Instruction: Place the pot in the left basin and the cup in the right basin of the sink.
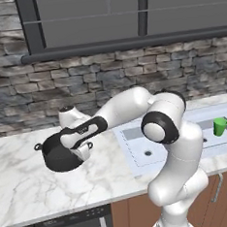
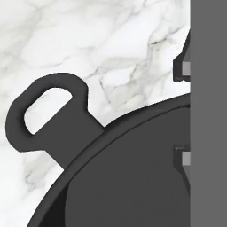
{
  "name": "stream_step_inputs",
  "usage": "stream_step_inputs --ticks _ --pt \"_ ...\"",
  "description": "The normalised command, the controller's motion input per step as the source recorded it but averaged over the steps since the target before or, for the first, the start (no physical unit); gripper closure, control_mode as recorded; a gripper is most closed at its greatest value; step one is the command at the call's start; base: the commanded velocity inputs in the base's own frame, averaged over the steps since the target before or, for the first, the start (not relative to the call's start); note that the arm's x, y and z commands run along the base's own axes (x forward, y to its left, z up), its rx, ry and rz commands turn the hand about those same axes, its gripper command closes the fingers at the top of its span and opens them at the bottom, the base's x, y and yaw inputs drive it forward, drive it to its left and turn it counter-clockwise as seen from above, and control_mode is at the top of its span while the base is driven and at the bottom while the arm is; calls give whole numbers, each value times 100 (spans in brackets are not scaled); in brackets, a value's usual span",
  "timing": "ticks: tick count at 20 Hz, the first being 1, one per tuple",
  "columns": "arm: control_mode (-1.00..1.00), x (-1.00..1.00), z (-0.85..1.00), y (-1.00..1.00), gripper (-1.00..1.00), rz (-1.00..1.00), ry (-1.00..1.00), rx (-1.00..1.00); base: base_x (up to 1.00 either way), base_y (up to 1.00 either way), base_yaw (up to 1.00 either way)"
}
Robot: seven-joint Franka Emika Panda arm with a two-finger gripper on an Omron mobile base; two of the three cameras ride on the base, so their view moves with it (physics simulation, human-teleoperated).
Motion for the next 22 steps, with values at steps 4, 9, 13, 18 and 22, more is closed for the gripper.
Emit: stream_step_inputs --ticks 4,9,13,18,22 --pt "-100 -14 8 -14 100 0 0 0 0 0 0" --pt "-100 -18 39 -35 100 -3 -6 0 0 0 0" --pt "-100 -14 13 -57 100 -23 0 0 0 0 0" --pt "-100 -1 0 -61 100 -28 3 1 0 0 0" --pt "-100 -3 8 -62 100 -26 4 13 0 0 0"
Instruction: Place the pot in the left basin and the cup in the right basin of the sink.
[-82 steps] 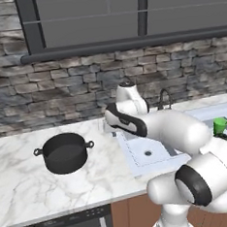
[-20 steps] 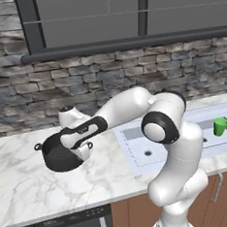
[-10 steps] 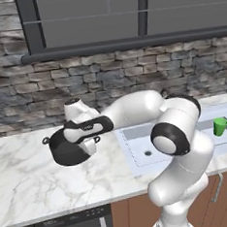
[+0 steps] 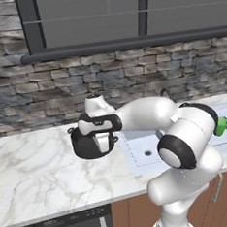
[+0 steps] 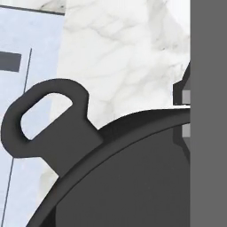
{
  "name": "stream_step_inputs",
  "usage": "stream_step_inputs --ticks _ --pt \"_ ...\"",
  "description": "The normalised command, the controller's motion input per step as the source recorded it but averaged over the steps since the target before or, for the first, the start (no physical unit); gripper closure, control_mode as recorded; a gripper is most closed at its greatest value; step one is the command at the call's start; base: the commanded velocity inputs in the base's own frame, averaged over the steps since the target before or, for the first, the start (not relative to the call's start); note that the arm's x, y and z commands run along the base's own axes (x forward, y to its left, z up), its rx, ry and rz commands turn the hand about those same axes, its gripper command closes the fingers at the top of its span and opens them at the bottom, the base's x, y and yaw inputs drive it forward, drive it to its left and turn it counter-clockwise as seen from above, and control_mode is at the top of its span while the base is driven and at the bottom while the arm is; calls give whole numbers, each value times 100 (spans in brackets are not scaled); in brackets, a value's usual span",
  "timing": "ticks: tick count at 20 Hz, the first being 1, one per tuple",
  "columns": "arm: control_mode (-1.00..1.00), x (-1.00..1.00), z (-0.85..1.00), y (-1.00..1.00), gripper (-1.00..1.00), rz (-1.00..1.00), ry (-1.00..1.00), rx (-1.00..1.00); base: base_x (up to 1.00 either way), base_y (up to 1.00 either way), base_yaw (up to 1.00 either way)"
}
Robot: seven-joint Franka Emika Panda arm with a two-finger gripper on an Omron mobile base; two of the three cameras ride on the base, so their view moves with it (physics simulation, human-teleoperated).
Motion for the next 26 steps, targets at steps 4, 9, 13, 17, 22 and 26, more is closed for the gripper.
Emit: stream_step_inputs --ticks 4,9,13,17,22,26 --pt "-100 -18 26 -46 100 -20 0 21 0 0 0" --pt "-100 -24 10 -37 100 -16 -3 28 0 0 0" --pt "-100 -24 0 -42 100 -9 1 30 0 0 0" --pt "-100 -5 12 -50 100 -8 2 23 0 0 0" --pt "-100 0 26 -52 100 -3 8 18 0 0 0" --pt "-100 0 9 -35 100 0 13 16 0 0 0"
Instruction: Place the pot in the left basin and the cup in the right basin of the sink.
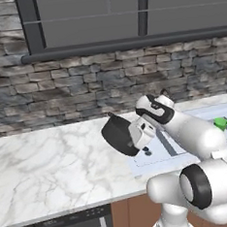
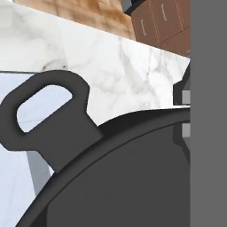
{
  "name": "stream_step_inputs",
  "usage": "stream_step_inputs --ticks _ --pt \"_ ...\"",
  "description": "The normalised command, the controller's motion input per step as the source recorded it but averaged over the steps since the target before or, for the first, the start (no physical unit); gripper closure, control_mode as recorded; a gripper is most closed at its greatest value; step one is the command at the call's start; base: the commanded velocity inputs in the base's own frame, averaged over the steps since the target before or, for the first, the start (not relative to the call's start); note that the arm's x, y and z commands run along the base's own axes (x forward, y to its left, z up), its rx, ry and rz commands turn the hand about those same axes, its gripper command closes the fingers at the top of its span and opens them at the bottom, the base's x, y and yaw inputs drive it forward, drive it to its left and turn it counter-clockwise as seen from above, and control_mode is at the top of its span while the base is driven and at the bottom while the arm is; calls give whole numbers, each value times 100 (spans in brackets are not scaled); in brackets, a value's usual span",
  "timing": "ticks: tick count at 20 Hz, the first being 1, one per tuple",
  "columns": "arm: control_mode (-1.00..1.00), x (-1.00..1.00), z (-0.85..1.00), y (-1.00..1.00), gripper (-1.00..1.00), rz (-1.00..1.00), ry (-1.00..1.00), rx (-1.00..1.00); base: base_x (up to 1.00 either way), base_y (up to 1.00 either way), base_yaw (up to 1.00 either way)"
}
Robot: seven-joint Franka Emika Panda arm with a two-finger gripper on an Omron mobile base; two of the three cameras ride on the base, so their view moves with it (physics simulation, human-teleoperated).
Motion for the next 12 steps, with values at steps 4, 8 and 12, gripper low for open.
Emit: stream_step_inputs --ticks 4,8,12 --pt "-100 1 0 -35 100 3 14 12 0 0 0" --pt "-100 5 -1 -44 100 6 2 3 0 0 0" --pt "-100 -5 -3 -36 100 4 0 0 0 0 0"
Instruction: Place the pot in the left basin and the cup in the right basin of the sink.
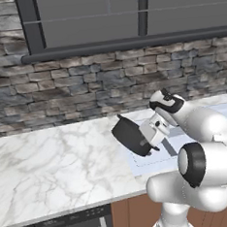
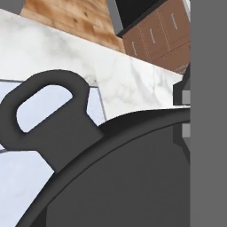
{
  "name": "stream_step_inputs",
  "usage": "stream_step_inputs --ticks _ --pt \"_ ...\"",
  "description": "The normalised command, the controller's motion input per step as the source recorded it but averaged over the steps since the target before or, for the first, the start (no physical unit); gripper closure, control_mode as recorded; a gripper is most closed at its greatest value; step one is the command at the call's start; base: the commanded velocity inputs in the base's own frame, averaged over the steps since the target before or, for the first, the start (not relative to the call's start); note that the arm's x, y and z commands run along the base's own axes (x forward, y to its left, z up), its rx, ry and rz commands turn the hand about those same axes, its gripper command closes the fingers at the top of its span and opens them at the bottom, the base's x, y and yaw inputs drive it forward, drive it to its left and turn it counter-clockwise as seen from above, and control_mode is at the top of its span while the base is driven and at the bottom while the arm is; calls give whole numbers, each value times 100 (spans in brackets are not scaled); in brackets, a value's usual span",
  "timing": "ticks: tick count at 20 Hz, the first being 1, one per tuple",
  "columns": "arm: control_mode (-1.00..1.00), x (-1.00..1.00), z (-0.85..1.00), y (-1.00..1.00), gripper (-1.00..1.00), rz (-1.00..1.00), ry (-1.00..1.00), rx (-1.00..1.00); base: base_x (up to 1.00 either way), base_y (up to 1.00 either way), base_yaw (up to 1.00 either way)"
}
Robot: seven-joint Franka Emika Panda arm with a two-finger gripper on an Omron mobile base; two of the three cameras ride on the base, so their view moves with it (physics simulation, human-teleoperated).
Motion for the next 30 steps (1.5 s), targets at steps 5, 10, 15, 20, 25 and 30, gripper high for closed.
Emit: stream_step_inputs --ticks 5,10,15,20,25,30 --pt "-100 -2 -9 -34 100 3 4 0 0 0 0" --pt "-100 -1 -14 -29 100 1 0 -1 0 0 0" --pt "-100 0 -20 -36 100 -10 2 0 0 0 0" --pt "-100 0 -28 -40 100 -19 3 0 0 0 0" --pt "-100 0 -38 -15 100 -13 3 -8 0 0 0" --pt "-100 0 -45 0 100 -3 3 -19 0 0 0"
